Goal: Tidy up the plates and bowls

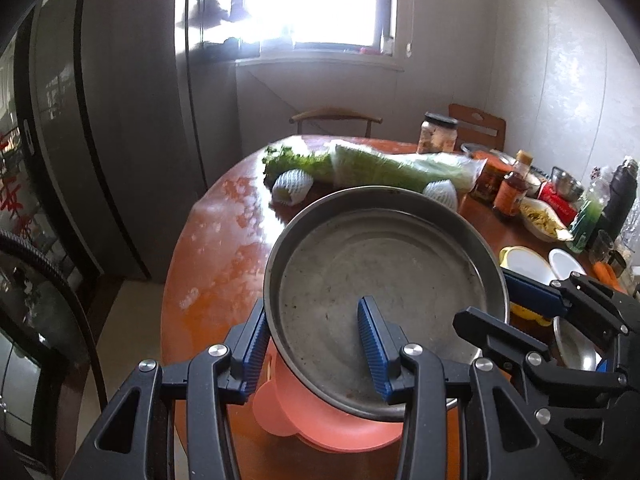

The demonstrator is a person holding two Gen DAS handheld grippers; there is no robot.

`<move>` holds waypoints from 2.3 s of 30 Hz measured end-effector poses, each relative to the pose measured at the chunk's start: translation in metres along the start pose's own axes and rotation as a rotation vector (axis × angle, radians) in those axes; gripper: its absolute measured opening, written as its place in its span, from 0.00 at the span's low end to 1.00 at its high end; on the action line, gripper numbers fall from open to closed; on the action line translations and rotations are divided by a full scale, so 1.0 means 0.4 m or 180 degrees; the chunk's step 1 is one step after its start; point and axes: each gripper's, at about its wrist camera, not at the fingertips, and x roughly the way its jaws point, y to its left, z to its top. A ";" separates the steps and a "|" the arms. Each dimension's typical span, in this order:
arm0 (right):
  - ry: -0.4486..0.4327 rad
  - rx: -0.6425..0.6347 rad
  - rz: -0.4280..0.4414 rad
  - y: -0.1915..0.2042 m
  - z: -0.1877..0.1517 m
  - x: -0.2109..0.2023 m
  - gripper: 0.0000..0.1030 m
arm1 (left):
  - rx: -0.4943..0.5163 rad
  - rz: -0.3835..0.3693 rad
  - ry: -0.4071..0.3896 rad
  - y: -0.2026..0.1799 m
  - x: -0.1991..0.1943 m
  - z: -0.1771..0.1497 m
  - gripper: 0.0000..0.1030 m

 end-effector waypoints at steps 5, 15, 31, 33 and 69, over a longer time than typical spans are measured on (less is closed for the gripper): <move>0.0134 -0.0016 0.0038 0.001 -0.027 0.053 0.41 | -0.0052 0.0027 0.0153 0.019 0.053 -0.031 0.43; 0.0394 -0.0013 0.0072 0.003 -0.090 0.122 0.42 | -0.0092 0.0049 0.0331 0.027 0.111 -0.081 0.43; 0.0483 -0.0144 -0.0020 0.017 -0.118 0.146 0.42 | -0.0085 0.0075 0.0354 0.026 0.116 -0.099 0.43; 0.0493 -0.0149 -0.0030 0.017 -0.122 0.147 0.43 | -0.0067 0.0077 0.0347 0.022 0.114 -0.100 0.43; 0.0497 -0.0288 -0.0179 0.038 -0.133 0.154 0.44 | -0.0096 0.0091 0.0380 0.043 0.094 -0.118 0.43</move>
